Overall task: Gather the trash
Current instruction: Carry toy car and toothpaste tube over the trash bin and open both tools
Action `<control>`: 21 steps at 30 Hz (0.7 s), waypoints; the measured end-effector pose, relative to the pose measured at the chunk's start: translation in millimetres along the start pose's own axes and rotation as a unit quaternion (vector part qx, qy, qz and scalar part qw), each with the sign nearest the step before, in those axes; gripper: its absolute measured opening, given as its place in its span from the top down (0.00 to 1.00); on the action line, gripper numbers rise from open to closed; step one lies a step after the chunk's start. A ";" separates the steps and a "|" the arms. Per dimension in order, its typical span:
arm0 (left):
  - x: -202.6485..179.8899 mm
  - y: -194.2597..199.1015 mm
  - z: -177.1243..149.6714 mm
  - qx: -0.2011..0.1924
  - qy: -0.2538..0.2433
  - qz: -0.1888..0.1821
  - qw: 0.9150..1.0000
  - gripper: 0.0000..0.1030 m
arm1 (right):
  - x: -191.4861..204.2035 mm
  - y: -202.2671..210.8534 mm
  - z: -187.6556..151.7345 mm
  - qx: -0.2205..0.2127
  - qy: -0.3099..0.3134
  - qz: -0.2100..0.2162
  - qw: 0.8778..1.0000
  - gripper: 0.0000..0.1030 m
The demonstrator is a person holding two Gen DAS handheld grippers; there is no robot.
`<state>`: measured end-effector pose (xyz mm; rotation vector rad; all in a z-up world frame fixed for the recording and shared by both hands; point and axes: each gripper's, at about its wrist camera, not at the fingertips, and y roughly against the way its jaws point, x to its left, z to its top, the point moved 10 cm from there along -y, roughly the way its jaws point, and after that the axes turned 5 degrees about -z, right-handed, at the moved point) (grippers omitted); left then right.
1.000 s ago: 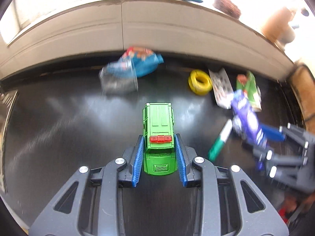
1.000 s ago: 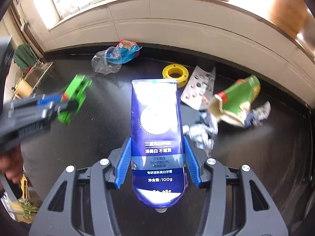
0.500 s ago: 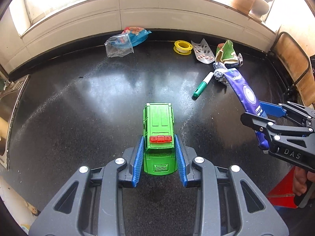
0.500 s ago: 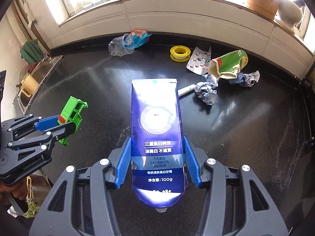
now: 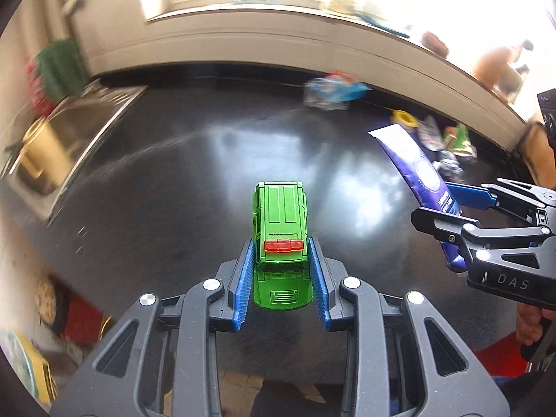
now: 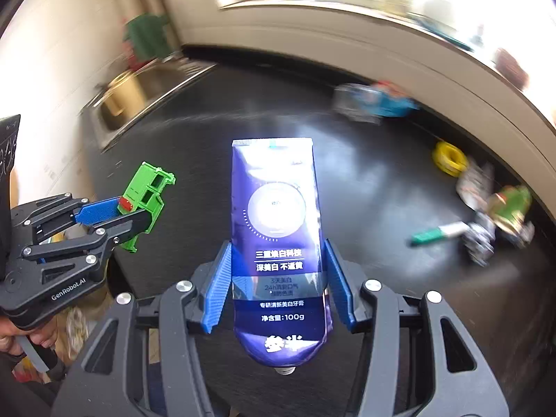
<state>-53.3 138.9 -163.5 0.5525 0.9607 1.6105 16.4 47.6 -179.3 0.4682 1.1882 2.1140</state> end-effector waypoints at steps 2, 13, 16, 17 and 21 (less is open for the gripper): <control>30.4 11.0 -19.1 0.000 0.028 0.024 0.999 0.71 | 46.8 -12.0 4.5 0.009 0.043 0.033 0.998 0.50; 192.1 63.5 -170.6 0.024 0.222 0.119 0.968 0.71 | 288.0 -50.1 -22.4 0.083 0.224 0.197 0.951 0.50; 228.3 66.8 -202.4 0.019 0.266 0.124 0.956 0.71 | 331.6 -64.6 -34.4 0.106 0.247 0.215 0.939 0.50; 237.1 65.9 -210.8 0.018 0.279 0.121 0.952 0.71 | 348.4 -72.1 -38.5 0.118 0.250 0.223 0.935 0.50; 270.6 56.6 -239.2 0.014 0.303 0.123 0.945 0.71 | 386.5 -98.2 -46.2 0.145 0.260 0.226 0.928 0.50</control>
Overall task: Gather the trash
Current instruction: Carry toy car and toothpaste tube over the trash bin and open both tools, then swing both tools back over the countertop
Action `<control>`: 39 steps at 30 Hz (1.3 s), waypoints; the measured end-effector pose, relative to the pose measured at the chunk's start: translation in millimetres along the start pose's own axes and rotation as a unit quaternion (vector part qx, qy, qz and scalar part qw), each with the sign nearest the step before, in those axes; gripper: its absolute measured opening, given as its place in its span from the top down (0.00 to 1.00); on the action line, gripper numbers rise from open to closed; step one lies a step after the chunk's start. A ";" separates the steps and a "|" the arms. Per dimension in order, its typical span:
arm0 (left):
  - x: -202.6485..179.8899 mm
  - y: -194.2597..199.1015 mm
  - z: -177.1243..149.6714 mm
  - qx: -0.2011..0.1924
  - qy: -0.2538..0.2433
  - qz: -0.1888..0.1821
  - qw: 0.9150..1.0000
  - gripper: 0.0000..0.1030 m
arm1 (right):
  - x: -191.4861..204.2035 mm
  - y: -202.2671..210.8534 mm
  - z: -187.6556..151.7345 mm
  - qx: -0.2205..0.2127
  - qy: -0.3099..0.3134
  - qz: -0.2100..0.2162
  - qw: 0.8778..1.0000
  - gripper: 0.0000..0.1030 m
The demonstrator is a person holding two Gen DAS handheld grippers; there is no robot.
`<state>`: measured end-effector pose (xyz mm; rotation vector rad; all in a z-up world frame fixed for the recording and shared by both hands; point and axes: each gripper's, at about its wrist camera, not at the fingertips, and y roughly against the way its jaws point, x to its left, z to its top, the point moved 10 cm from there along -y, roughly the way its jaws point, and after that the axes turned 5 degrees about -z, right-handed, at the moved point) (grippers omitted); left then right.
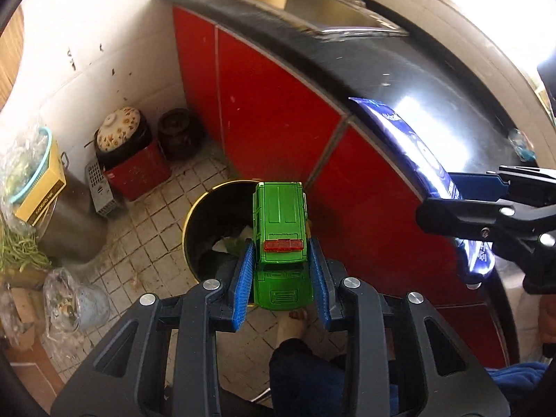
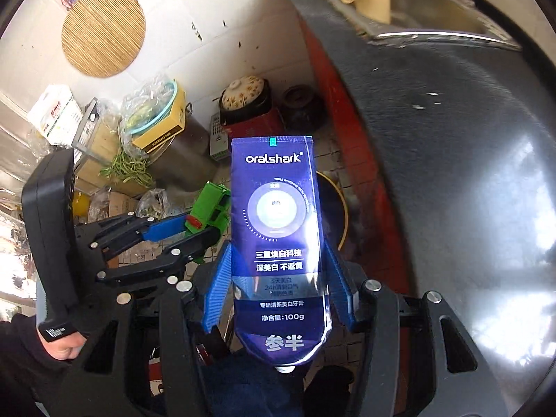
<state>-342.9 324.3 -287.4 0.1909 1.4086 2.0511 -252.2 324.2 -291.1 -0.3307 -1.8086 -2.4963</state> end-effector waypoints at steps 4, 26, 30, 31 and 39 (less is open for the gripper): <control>23.8 -20.5 -0.2 0.011 0.008 -0.006 1.000 0.71 | 9.5 -28.7 14.8 0.019 0.005 -0.005 1.000 0.50; 37.9 -27.0 6.8 0.017 -0.006 0.019 1.000 0.17 | 3.2 -16.9 26.4 0.008 -0.006 -0.021 1.000 0.26; 8.5 0.6 18.5 -0.002 -0.015 0.019 1.000 0.09 | -22.1 36.1 15.3 -0.032 -0.032 -0.038 0.998 0.22; -3.5 5.8 22.0 -0.006 -0.020 0.016 1.000 0.08 | -33.8 55.2 10.3 -0.048 -0.046 -0.045 0.997 0.19; -173.8 14.7 50.5 -0.010 -0.151 -0.066 0.986 0.08 | -166.0 192.2 -71.5 -0.136 -0.183 -0.172 0.958 0.15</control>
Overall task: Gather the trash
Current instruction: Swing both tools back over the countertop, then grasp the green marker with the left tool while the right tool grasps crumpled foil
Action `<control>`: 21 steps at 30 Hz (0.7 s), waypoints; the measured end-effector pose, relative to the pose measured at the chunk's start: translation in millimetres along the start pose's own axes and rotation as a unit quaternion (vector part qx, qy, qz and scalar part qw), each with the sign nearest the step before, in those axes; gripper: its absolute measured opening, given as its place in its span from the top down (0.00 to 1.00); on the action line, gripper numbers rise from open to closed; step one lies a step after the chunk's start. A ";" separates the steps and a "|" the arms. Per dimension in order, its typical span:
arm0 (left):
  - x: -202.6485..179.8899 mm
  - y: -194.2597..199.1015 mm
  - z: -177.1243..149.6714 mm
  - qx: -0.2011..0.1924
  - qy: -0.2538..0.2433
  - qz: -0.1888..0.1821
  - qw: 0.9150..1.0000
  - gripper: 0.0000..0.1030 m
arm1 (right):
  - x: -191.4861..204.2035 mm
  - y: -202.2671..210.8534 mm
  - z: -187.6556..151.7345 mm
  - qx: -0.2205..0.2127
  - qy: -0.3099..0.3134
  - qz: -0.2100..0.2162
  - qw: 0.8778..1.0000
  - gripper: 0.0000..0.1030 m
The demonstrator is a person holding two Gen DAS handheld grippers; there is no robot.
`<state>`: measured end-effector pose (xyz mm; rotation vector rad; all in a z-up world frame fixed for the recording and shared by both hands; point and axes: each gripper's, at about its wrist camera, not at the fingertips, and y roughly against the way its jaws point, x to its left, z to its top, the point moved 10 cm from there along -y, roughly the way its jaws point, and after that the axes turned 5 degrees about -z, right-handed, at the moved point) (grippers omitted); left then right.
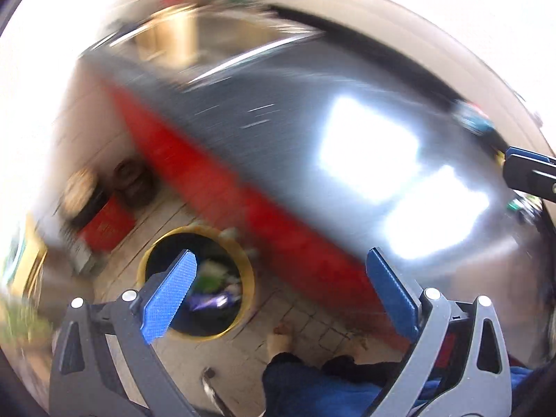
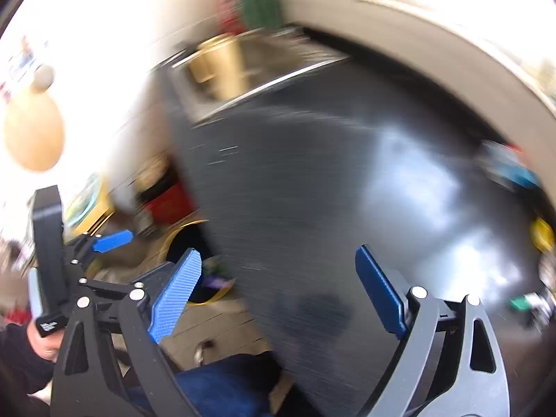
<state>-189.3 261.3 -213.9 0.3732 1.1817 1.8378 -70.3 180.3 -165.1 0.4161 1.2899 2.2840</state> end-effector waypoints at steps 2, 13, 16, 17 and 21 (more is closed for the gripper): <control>-48.1 -5.3 19.3 -0.009 -0.051 -0.029 0.998 0.08 | -53.4 27.0 -8.5 -0.022 -0.040 -0.043 0.998 0.15; -276.1 -25.3 50.7 -0.007 -0.255 -0.149 0.955 0.08 | -248.9 121.5 -106.5 -0.056 -0.253 -0.171 0.951 0.15; -311.1 -25.6 43.2 -0.001 -0.289 -0.162 0.943 0.08 | -272.7 136.5 -131.7 -0.062 -0.288 -0.187 0.937 0.15; -320.1 -26.3 40.1 0.001 -0.300 -0.165 0.940 0.08 | -276.0 140.2 -136.9 -0.063 -0.295 -0.189 0.934 0.15; -344.4 -31.1 35.6 0.008 -0.321 -0.175 0.931 0.08 | -302.4 147.3 -154.5 -0.064 -0.317 -0.197 0.926 0.15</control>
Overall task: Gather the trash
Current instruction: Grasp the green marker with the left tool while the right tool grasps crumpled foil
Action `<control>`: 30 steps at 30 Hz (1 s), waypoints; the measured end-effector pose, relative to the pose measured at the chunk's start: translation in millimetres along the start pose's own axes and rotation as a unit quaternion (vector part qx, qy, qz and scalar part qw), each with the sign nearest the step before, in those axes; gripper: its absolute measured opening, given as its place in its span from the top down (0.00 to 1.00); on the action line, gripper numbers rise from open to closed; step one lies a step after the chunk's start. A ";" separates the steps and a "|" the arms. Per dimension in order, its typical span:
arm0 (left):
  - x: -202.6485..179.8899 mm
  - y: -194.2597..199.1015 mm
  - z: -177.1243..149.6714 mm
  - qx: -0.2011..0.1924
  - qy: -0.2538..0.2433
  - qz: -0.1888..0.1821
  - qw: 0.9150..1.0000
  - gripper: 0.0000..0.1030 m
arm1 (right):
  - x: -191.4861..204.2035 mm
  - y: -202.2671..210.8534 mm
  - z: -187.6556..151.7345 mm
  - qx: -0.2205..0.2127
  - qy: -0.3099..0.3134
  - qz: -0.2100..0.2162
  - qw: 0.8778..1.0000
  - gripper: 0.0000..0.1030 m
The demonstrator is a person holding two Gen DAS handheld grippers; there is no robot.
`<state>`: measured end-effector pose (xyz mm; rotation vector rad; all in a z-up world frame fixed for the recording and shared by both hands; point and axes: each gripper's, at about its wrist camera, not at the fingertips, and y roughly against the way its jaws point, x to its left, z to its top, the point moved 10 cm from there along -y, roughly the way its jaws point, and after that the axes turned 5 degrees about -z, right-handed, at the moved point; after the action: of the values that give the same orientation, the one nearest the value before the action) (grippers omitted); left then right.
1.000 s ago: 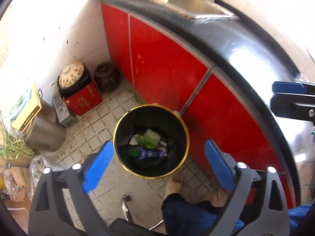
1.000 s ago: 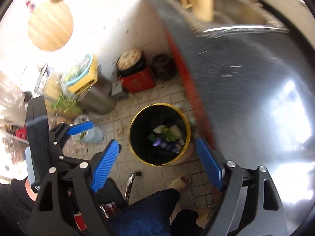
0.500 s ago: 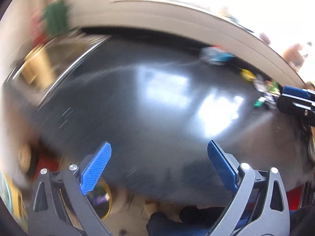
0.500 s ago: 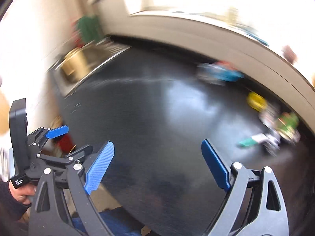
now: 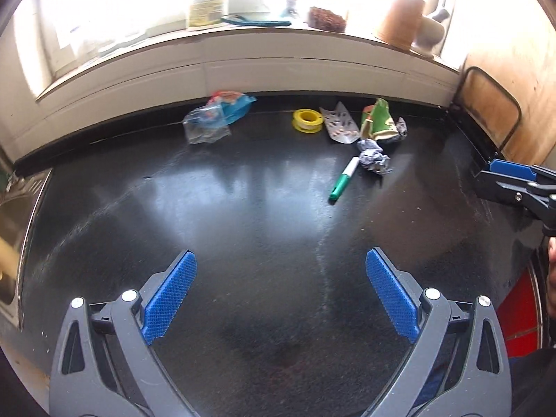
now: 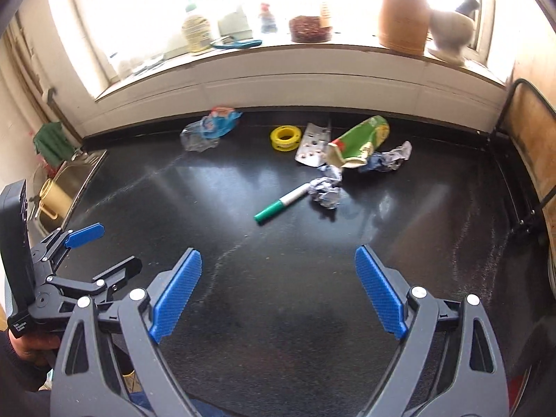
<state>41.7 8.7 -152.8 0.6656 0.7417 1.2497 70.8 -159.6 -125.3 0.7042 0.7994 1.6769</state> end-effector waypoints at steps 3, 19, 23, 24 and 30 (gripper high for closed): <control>-11.2 -11.0 5.1 0.008 -0.007 -0.009 1.000 0.08 | -11.2 -5.8 5.7 0.000 0.000 -0.002 1.000 0.15; -55.0 -137.7 28.5 0.063 -0.080 -0.041 0.994 0.08 | -46.1 -110.5 27.3 0.039 0.031 0.008 0.999 0.15; -55.1 -176.7 33.8 0.078 -0.092 -0.037 0.992 0.08 | -53.3 -157.1 29.3 0.064 0.046 0.003 0.997 0.20; -55.2 -183.2 36.1 0.079 -0.089 -0.042 0.992 0.08 | -54.0 -169.0 29.8 0.072 0.050 0.004 0.996 0.21; -58.9 -213.8 52.3 0.075 -0.121 -0.036 0.989 0.10 | -51.1 -207.1 36.1 0.091 0.078 0.006 0.993 0.23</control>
<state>199.2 -92.8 -282.5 0.8879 0.6552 1.0319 229.4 -167.2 -272.4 0.7110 1.0711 1.6986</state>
